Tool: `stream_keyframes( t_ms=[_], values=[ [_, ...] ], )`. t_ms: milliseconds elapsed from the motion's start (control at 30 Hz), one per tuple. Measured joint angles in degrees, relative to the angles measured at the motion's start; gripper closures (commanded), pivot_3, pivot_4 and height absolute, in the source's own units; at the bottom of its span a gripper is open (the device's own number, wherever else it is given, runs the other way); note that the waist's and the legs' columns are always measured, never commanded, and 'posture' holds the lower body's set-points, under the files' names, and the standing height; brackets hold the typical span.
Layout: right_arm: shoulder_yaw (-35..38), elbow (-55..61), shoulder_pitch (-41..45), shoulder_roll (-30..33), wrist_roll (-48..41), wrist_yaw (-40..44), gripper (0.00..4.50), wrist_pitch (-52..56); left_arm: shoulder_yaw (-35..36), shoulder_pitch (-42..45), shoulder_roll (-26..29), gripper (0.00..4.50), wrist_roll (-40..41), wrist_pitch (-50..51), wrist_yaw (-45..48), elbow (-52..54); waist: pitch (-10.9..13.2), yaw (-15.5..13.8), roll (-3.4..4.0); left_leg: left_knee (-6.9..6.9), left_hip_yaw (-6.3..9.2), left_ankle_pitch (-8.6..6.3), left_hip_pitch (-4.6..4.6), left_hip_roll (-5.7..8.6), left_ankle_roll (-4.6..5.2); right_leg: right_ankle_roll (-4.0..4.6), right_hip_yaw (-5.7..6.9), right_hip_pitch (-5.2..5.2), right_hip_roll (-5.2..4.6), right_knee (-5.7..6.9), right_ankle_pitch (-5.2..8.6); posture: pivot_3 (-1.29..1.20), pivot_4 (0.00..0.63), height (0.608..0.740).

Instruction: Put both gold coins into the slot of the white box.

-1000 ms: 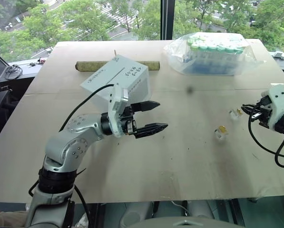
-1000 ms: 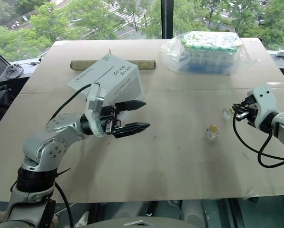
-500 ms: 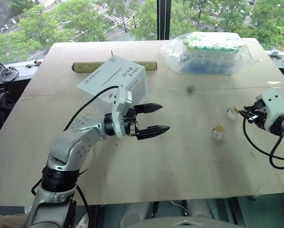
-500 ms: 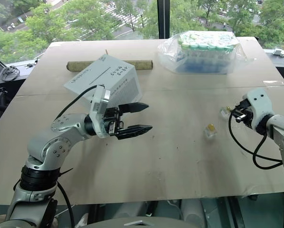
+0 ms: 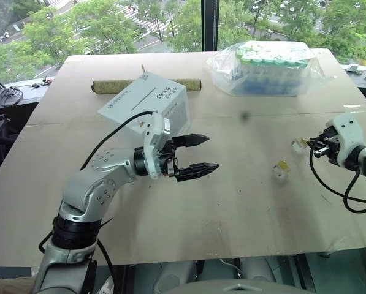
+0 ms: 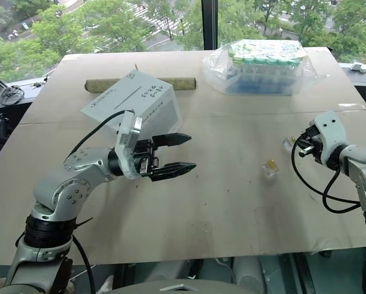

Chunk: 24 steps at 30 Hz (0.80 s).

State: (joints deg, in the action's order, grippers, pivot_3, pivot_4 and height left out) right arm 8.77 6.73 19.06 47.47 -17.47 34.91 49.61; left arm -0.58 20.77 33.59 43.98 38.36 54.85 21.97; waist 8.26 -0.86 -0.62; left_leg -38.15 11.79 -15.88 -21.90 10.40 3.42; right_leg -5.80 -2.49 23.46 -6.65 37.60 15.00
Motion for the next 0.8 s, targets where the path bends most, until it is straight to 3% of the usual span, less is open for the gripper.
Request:
stream_keyframes(
  t_ms=[800],
  values=[
    [-3.3, -2.3, 3.3, -0.6, 1.5, -0.4, 4.0, 0.5, 0.0, -1.3, 0.7, 0.0, 0.0, -0.1, 0.0, 0.5, 0.0, 0.0, 0.0, 0.0, -0.01, 0.0, 0.0, 0.0, 0.0, 0.0, -0.01, 0.02, 0.0, 0.01, 0.0, 0.0, 0.15, 0.74]
  ],
)
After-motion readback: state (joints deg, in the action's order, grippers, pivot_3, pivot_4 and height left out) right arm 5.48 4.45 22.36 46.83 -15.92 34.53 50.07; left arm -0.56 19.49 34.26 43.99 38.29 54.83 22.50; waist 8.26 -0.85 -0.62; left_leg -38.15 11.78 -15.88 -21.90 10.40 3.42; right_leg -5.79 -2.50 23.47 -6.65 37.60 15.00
